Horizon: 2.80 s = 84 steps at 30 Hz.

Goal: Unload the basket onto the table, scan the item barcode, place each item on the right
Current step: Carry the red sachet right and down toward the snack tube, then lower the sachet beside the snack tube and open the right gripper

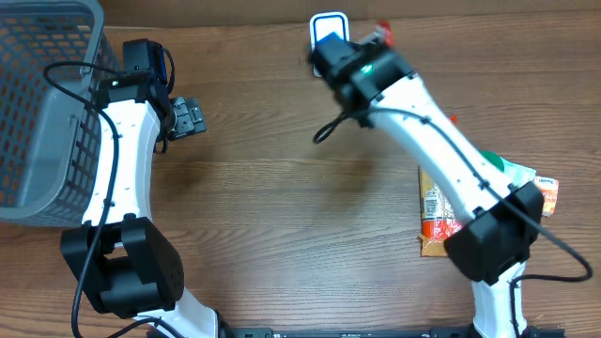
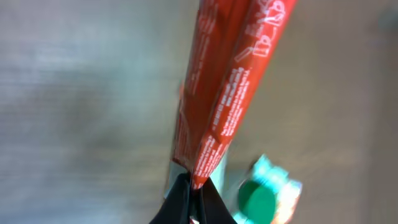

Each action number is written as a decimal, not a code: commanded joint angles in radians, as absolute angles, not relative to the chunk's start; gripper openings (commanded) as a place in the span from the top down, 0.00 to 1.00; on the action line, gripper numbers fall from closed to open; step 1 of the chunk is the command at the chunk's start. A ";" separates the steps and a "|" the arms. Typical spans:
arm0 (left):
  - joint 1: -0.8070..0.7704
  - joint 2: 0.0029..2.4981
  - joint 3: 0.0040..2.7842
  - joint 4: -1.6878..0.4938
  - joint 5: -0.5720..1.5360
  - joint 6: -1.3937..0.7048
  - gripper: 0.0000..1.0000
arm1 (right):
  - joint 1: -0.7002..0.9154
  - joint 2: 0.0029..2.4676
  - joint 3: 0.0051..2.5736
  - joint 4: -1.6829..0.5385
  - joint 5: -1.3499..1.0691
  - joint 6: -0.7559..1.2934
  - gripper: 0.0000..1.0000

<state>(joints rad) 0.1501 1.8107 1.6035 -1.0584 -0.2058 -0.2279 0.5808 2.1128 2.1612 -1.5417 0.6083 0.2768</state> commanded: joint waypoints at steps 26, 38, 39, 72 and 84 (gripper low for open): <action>0.144 1.803 1.621 -1.058 -0.201 -0.217 0.00 | 0.437 2.123 1.707 -1.489 0.178 0.420 0.37; 0.144 1.803 1.621 -1.058 -0.201 -0.217 0.00 | 0.448 2.057 1.707 -1.497 0.185 0.532 0.20; 0.144 1.803 1.621 -1.058 -0.201 -0.217 0.00 | 0.451 2.033 1.707 -1.497 0.185 0.532 0.20; 0.144 1.803 1.621 -1.058 -0.201 -0.217 0.00 | 0.452 1.791 1.707 -1.323 0.174 0.531 0.00; 0.144 1.803 1.621 -1.058 -0.201 -0.217 0.00 | 0.452 1.791 1.707 -1.324 0.174 0.531 0.00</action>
